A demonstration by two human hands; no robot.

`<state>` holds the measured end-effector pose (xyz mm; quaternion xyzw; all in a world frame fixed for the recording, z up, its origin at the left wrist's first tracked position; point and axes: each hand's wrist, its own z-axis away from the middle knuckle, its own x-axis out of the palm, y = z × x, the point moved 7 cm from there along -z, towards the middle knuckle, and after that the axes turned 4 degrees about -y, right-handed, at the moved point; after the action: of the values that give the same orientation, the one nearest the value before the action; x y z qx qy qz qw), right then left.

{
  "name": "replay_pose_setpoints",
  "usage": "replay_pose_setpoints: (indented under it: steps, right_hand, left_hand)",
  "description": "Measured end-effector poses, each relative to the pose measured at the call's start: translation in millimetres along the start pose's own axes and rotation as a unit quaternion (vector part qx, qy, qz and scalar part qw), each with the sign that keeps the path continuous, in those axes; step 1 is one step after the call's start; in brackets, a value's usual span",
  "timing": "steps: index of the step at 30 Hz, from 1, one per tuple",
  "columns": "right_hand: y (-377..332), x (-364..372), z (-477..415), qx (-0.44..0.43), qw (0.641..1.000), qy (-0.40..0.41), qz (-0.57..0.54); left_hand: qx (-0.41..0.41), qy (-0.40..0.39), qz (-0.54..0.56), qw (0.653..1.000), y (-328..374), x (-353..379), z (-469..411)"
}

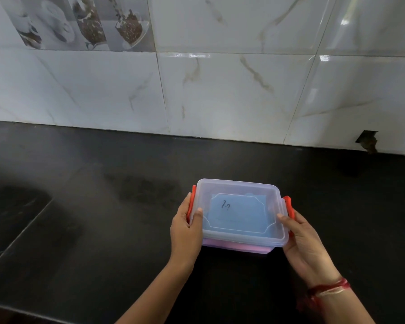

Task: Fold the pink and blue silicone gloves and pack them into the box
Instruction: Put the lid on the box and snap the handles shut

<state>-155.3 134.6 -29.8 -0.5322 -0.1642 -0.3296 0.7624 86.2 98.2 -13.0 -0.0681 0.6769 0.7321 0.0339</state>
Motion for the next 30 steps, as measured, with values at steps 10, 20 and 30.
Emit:
replay_pose_setpoints:
  steps: [10, 20, 30]
  right_hand:
    - [-3, 9, -7, -0.022, 0.997, 0.017, 0.077]
    - [-20, 12, -6, -0.067, 0.958, 0.049, 0.274]
    - [-24, 16, -10, -0.104, 0.902, 0.1, 0.407]
  left_hand:
    - [0.125, -0.073, -0.41, 0.9, 26, 20, -14]
    - [0.143, -0.057, -0.414, 0.897, 24, 20, -9]
    - [0.142, -0.05, -0.404, 0.902, 25, 21, -8]
